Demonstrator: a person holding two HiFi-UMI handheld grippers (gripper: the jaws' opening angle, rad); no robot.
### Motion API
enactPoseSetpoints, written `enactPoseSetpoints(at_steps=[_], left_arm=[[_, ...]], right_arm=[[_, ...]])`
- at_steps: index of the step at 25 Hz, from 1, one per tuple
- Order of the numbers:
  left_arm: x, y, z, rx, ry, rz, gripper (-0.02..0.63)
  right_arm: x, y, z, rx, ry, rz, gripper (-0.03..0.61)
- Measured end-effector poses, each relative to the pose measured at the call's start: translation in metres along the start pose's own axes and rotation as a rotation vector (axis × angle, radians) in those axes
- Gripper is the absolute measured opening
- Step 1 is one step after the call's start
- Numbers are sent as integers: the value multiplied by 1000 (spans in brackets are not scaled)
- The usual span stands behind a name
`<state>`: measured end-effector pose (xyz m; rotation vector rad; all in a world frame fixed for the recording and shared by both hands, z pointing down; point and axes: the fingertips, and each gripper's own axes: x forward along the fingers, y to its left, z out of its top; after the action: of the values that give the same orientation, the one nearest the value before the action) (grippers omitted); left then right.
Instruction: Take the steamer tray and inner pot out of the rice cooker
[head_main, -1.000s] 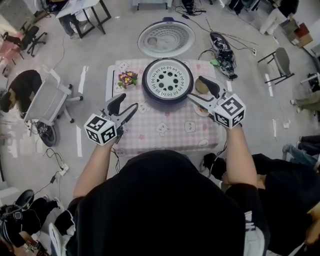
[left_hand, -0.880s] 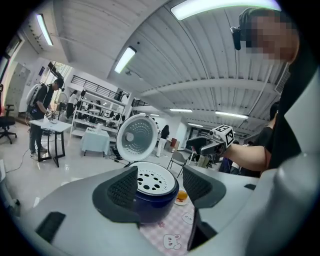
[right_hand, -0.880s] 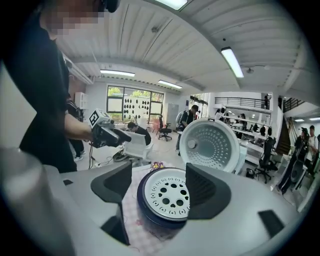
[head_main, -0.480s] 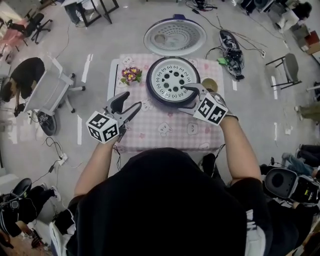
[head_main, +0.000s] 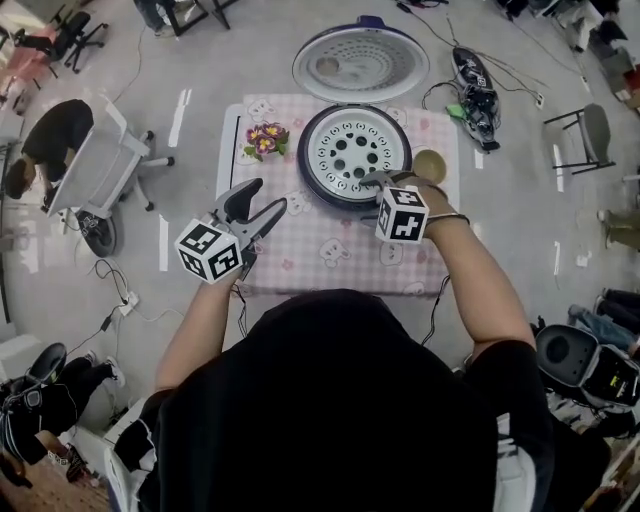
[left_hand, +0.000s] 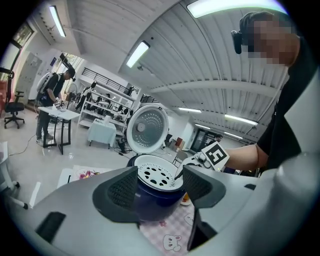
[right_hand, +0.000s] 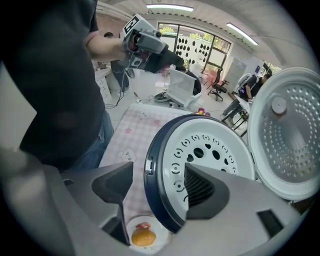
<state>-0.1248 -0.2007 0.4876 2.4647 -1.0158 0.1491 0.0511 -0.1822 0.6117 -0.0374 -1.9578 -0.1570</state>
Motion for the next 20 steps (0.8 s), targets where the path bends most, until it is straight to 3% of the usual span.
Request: enactPoseSetpoints(at_steps=[11, 20], left_arm=[[7, 4, -3, -16, -2, 3, 296], [8, 1, -10, -37, 8, 0, 296]], right_arm=[[35, 11, -18, -146, 179, 120, 241], [21, 7, -16, -112, 166, 164, 181]])
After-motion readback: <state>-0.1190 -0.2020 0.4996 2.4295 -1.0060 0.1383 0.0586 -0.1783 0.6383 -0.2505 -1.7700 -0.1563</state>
